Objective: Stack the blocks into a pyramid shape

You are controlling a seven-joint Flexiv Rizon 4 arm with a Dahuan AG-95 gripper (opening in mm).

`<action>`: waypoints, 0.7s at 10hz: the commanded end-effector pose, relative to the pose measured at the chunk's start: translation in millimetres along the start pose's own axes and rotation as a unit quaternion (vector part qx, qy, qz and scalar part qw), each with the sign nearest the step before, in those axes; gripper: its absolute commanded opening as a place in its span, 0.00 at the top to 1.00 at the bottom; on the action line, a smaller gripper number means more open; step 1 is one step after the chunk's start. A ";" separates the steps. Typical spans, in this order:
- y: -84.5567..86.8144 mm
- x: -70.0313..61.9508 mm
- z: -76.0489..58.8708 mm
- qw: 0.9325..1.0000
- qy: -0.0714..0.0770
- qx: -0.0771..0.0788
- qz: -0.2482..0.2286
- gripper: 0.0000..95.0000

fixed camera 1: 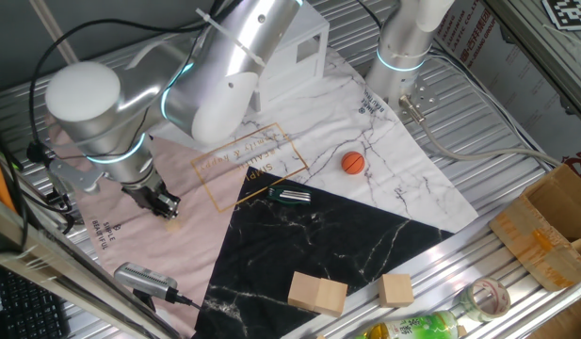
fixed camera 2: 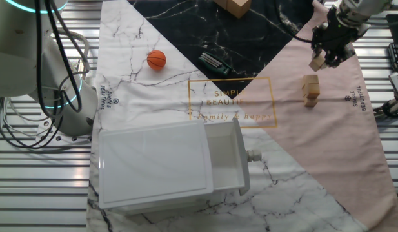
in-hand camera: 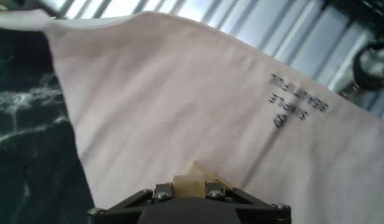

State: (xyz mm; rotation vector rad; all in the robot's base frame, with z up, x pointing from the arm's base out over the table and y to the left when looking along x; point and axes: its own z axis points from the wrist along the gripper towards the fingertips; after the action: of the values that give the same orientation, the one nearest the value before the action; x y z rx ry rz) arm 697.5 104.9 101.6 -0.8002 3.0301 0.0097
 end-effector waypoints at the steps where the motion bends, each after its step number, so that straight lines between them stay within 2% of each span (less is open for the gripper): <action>1: -8.1 -1.3 5.1 0.999 -0.004 0.004 0.049 1.00; 4: -15.8 -3.5 11.8 0.997 -0.003 0.008 0.081 1.00; 7: -17.0 -3.9 12.9 0.995 -0.002 0.009 0.099 1.00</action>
State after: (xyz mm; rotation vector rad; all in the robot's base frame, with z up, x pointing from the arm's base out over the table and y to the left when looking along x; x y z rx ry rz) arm 710.2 92.4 88.3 -0.4959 3.0878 -0.0148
